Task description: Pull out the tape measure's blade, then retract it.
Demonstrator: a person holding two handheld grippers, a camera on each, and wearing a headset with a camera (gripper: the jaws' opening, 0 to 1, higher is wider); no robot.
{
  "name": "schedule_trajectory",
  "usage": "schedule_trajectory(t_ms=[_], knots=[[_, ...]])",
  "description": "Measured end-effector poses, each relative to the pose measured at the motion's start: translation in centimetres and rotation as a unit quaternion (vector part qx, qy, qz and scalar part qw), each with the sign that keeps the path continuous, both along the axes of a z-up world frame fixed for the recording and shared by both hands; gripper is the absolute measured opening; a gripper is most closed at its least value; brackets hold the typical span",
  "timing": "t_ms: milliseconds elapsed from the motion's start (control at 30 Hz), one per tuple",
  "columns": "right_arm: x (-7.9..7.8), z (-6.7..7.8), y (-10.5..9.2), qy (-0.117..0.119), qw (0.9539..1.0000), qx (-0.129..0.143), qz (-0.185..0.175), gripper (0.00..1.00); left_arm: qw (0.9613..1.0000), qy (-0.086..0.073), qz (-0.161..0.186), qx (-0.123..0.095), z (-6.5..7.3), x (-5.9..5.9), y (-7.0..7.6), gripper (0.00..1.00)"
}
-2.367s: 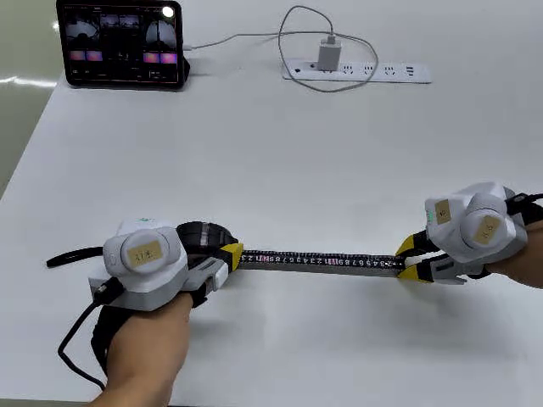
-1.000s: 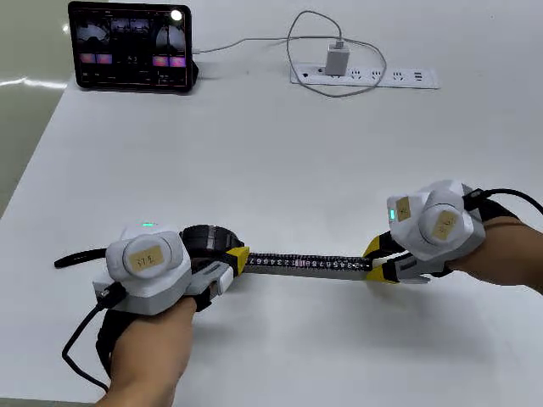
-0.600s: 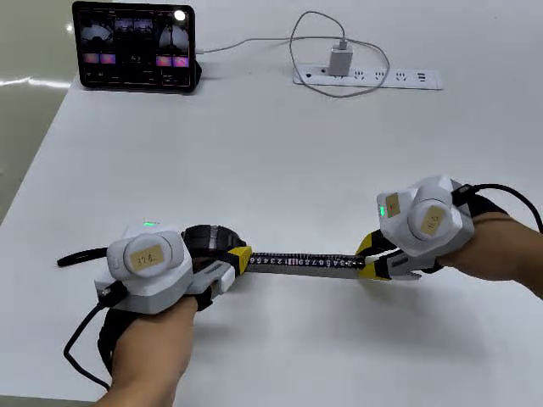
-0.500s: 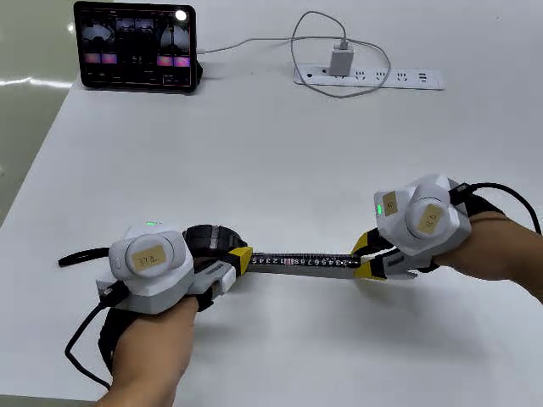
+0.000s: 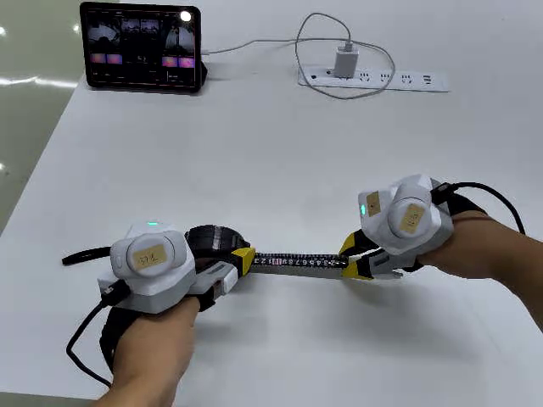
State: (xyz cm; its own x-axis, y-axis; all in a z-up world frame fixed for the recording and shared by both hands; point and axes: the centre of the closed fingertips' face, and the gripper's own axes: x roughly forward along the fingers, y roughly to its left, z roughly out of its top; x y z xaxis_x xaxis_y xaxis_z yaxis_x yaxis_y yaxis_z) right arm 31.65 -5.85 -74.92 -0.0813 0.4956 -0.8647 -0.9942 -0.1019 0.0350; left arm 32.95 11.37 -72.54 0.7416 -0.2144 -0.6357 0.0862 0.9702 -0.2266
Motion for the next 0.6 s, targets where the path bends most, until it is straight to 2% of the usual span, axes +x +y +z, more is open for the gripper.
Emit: schedule_trajectory(t_ms=[600], knots=[[-0.1, -0.1, 2.8, 0.009, 0.9998, 0.017, 0.003, 0.1, 1.0, 0.002, -0.002, -0.008, 0.0, 0.0, 0.0, 0.56]])
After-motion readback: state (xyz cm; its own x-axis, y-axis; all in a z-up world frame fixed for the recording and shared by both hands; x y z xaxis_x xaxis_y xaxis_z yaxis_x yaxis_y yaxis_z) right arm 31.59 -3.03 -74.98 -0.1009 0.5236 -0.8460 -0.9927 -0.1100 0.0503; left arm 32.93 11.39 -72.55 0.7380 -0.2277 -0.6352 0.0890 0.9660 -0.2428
